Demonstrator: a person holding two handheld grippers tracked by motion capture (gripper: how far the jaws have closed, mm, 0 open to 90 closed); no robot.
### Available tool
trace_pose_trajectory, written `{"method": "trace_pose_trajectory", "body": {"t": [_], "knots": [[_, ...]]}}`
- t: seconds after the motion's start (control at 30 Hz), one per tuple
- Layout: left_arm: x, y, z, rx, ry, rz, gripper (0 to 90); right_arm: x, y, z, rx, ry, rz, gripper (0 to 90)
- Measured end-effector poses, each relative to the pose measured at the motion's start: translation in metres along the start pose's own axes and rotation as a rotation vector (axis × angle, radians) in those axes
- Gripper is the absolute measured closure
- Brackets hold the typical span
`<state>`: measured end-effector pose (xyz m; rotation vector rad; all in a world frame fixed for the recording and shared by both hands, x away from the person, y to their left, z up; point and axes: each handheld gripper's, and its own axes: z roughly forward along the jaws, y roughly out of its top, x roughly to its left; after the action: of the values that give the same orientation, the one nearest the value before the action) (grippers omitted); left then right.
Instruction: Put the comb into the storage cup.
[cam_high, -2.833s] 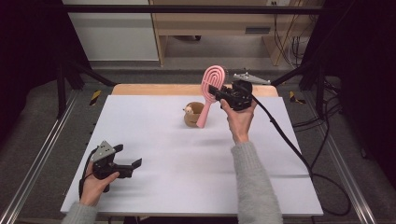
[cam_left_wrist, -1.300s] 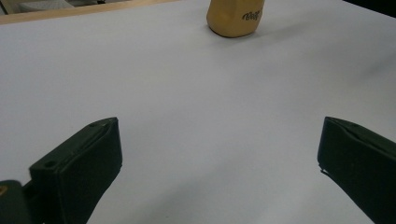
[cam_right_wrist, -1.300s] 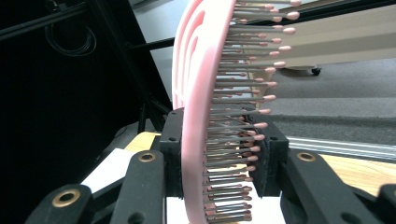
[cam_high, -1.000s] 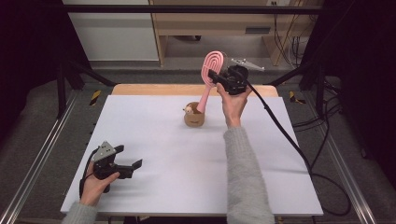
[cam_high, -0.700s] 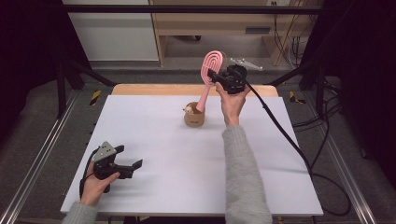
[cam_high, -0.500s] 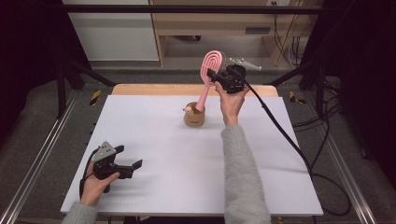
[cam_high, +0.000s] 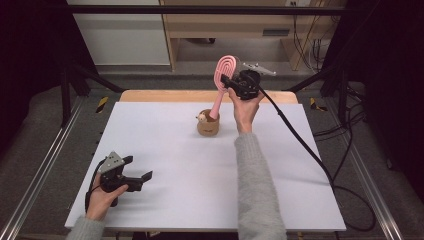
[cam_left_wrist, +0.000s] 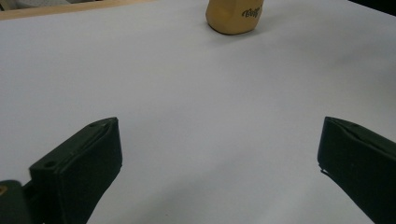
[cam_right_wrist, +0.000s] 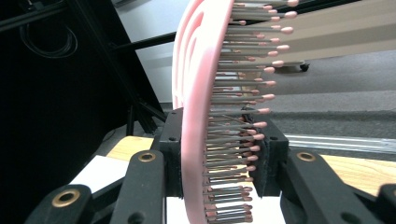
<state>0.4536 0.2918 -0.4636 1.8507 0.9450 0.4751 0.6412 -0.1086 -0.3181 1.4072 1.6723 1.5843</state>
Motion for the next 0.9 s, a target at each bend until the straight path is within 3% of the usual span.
{"method": "trace_pose_trajectory", "body": {"t": [0.9], "knots": [[0.000,0.000,0.000,0.000,-0.001,-0.001,0.0,0.005,-0.024,0.020,0.038,-0.018,-0.007,63.0]]}}
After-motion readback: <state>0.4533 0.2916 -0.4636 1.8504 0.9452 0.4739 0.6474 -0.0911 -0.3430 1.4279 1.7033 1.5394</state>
